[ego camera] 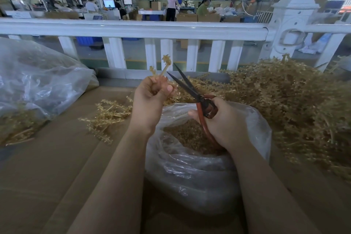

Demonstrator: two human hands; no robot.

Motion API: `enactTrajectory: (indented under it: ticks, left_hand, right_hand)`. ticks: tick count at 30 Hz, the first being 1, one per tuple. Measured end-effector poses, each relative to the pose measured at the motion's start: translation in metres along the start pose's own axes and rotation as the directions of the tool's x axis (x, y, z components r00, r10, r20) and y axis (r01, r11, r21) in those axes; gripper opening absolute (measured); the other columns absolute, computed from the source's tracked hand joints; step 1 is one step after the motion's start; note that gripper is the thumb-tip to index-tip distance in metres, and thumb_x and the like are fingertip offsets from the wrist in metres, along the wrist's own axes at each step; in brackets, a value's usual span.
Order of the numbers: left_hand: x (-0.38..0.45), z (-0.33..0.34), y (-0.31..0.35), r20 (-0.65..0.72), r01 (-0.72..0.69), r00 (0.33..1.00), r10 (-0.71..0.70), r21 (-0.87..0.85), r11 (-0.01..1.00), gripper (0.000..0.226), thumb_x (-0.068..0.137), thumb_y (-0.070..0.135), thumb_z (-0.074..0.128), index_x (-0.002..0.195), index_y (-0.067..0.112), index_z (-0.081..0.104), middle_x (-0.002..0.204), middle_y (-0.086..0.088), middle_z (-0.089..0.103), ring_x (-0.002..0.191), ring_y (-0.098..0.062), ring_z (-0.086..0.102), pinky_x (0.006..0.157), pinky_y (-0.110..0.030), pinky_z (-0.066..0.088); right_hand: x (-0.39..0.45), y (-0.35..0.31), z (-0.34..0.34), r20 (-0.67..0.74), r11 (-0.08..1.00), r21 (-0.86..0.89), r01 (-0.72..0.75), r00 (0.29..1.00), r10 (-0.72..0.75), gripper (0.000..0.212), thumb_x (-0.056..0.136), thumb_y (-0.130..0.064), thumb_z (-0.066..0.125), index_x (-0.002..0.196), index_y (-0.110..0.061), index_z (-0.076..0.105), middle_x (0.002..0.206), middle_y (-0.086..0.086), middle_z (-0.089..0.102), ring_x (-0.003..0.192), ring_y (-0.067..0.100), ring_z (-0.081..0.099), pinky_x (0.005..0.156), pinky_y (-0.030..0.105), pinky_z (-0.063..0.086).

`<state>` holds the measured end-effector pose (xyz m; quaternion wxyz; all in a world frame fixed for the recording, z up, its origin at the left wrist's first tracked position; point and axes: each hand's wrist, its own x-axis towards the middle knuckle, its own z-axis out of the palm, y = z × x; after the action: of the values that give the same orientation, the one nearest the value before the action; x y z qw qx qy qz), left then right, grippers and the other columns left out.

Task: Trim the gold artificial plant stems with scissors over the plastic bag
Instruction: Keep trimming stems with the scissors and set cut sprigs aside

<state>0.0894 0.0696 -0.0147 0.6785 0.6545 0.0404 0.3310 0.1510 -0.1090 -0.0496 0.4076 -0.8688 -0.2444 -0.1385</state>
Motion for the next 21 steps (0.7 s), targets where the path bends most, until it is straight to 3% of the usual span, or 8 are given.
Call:
enactTrajectory:
  ticks: [4,7,9,13,17,21]
  left_hand:
    - [-0.0002,0.0007,0.0006,0.008,-0.008,1.0,0.008,0.021,1.0,0.018,0.093,-0.008,0.058,0.11,-0.005,0.059,0.083,-0.009,0.066,0.077,-0.008,0.068,0.077,-0.018,0.052]
    - [-0.0011,0.001,0.0009,0.029,-0.015,0.999,0.014,0.045,0.999,0.02,0.093,-0.012,0.054,0.11,-0.004,0.06,0.083,-0.007,0.069,0.077,-0.004,0.068,0.074,-0.014,0.051]
    - [-0.0014,0.0007,0.0009,0.045,-0.014,0.999,0.012,0.042,0.999,0.02,0.093,-0.011,0.056,0.111,-0.005,0.06,0.083,-0.003,0.072,0.081,-0.008,0.069,0.079,-0.018,0.053]
    - [-0.0016,0.001,0.0008,0.074,-0.019,0.997,0.018,0.016,1.0,0.018,0.091,-0.007,0.061,0.11,-0.008,0.059,0.091,-0.012,0.071,0.092,-0.019,0.07,0.094,-0.031,0.053]
    - [-0.0022,0.0002,0.0,0.088,-0.025,0.996,0.027,-0.022,0.999,0.012,0.09,-0.006,0.063,0.1,-0.002,0.059,0.082,-0.001,0.072,0.09,-0.017,0.069,0.088,-0.028,0.055]
    - [-0.0017,-0.0004,-0.0004,0.085,-0.023,0.996,0.025,-0.03,0.999,0.013,0.089,-0.006,0.064,0.101,-0.003,0.059,0.085,-0.008,0.069,0.088,-0.021,0.068,0.091,-0.032,0.055]
  right_hand:
    - [-0.0012,-0.0002,-0.0006,-0.004,0.993,-0.092,0.078,0.997,-0.079,0.055,0.076,-0.078,0.063,0.106,-0.032,0.064,0.085,-0.015,0.067,0.08,0.005,0.063,0.07,0.026,0.053]
    - [-0.0005,-0.0012,-0.0005,0.017,0.992,-0.095,0.087,0.996,-0.085,0.056,0.075,-0.079,0.063,0.108,-0.033,0.064,0.087,-0.017,0.066,0.082,0.003,0.061,0.068,0.02,0.049]
    - [-0.0002,-0.0012,-0.0003,0.02,0.992,-0.09,0.087,0.996,-0.086,0.056,0.075,-0.078,0.063,0.108,-0.033,0.064,0.086,-0.017,0.066,0.081,0.001,0.06,0.065,0.014,0.044]
    - [-0.0009,-0.0032,0.0001,0.011,0.993,-0.079,0.085,0.996,-0.084,0.06,0.071,-0.082,0.059,0.107,-0.035,0.066,0.082,-0.018,0.066,0.078,-0.002,0.06,0.064,0.013,0.044]
    - [-0.0011,-0.0041,0.0006,0.009,0.992,-0.098,0.084,0.996,-0.084,0.06,0.069,-0.086,0.055,0.104,-0.039,0.066,0.076,-0.02,0.063,0.073,-0.005,0.058,0.06,0.013,0.042]
    - [-0.001,-0.0029,0.0013,0.009,0.994,-0.085,0.074,0.997,-0.073,0.056,0.07,-0.084,0.059,0.103,-0.039,0.066,0.076,-0.02,0.063,0.073,-0.004,0.058,0.061,0.013,0.042]
